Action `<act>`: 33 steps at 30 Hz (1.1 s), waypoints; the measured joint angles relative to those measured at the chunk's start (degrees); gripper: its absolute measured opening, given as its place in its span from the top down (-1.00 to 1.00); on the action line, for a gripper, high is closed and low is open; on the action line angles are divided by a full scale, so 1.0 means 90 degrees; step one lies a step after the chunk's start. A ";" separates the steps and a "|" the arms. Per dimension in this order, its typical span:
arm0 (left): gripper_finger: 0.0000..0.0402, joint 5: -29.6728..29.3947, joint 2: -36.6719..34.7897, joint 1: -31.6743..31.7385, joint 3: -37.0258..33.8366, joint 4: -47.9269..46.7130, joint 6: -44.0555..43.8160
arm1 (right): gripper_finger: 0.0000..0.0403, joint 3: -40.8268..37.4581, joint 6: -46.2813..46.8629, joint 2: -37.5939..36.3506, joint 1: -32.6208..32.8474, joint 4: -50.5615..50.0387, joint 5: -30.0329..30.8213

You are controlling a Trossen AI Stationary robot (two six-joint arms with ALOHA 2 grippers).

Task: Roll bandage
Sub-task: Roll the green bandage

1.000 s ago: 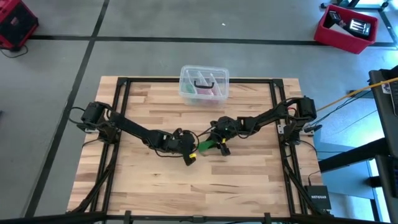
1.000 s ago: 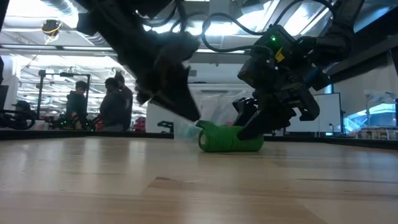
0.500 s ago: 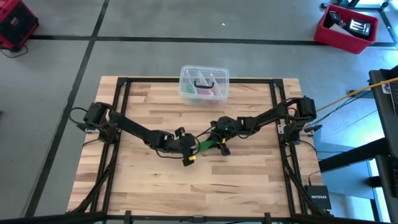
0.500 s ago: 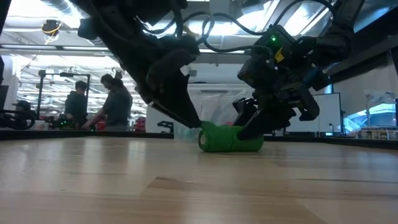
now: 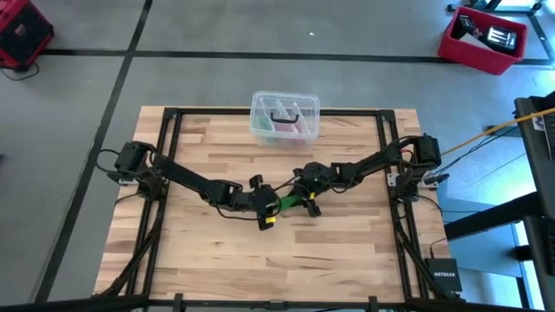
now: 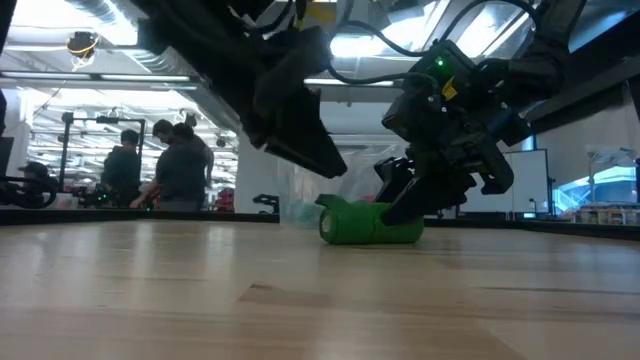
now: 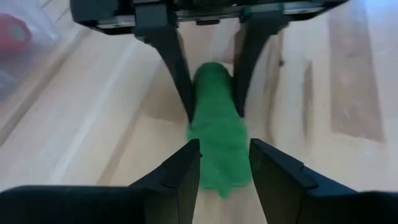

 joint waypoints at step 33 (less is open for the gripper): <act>0.35 -0.0509 0.0804 0.0262 -0.0124 0.0804 -0.0325 | 0.15 0.0001 -0.0001 0.0002 -0.0005 -0.0004 0.0008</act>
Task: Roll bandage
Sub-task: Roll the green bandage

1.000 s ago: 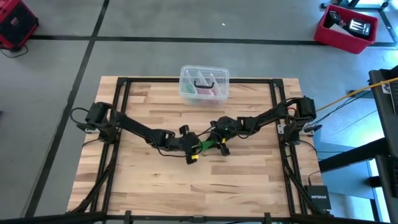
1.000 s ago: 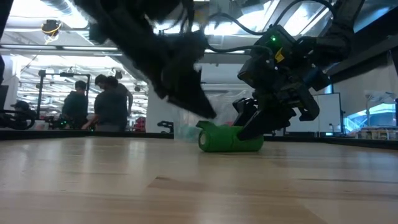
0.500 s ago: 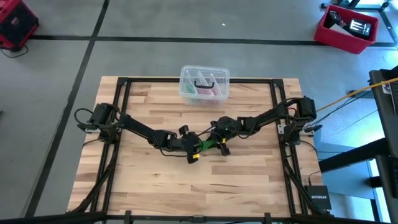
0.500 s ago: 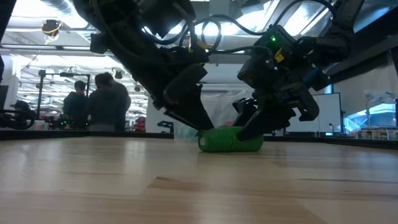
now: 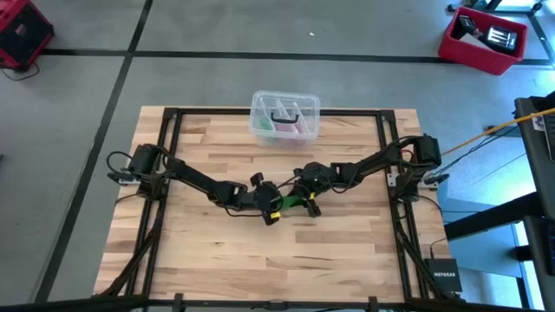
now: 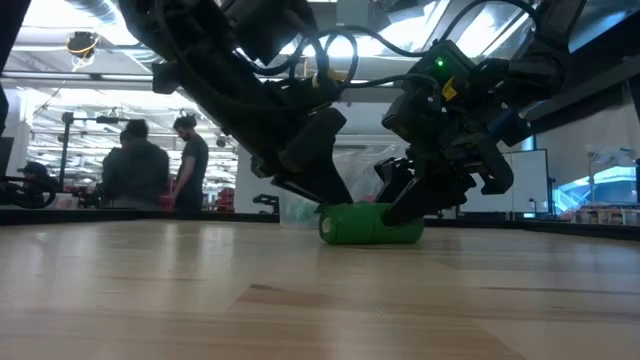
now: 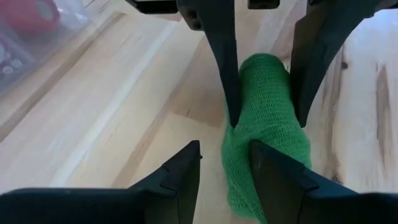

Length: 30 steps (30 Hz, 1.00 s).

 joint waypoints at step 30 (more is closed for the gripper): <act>0.35 -0.0599 0.0515 -0.0024 -0.0007 0.0423 -0.1227 | 0.11 -0.0008 0.0001 0.0005 0.0000 0.0130 -0.0067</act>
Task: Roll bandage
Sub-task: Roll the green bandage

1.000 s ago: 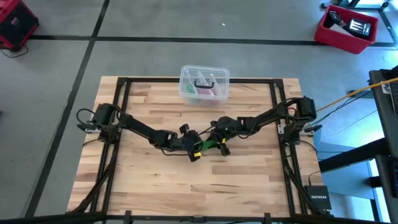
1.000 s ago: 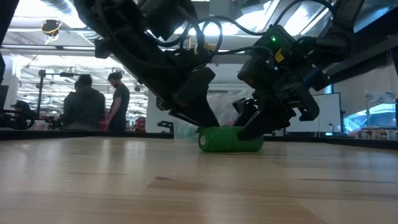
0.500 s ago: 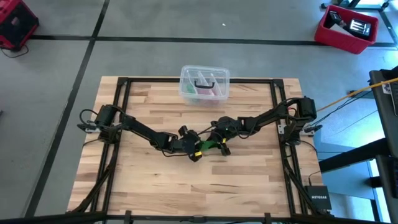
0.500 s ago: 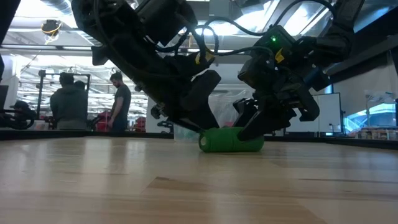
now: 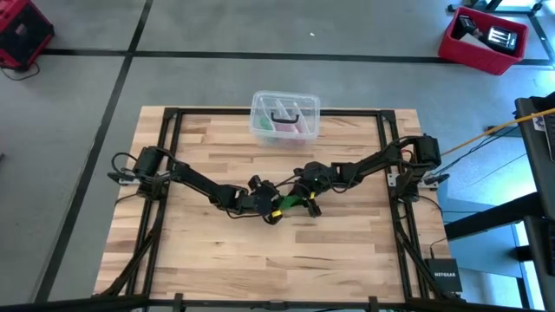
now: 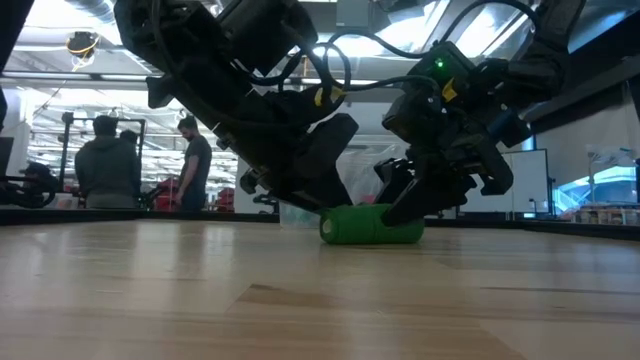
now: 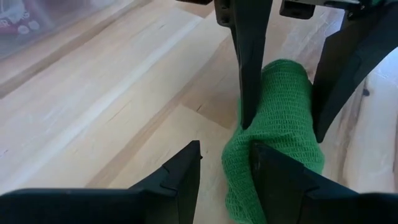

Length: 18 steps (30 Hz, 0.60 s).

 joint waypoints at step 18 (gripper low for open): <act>0.35 0.0002 0.0005 0.0010 -0.0007 0.0141 -0.0103 | 0.11 0.0002 -0.0002 0.0000 0.0000 0.0010 -0.0049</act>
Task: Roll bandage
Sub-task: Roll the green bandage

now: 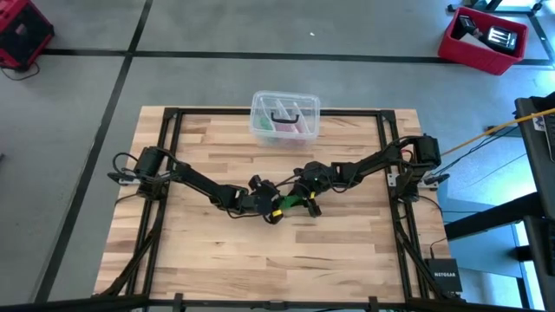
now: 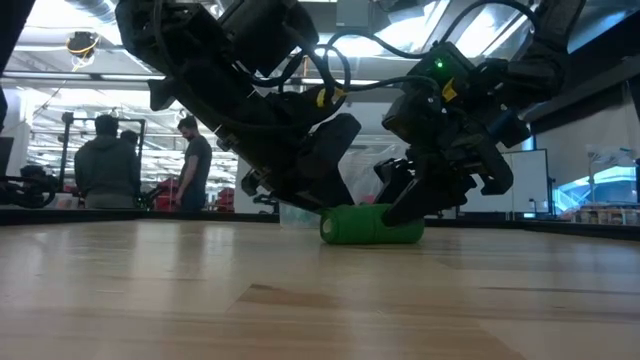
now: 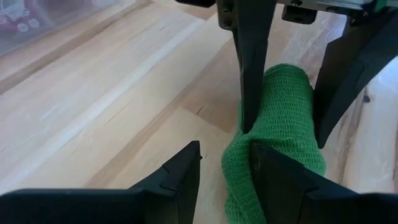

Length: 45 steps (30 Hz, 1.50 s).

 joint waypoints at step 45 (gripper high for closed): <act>0.35 -0.0013 -0.0002 -0.0131 0.0015 0.0018 -0.0346 | 0.11 0.0007 -0.0012 -0.0005 0.0000 0.0010 0.0004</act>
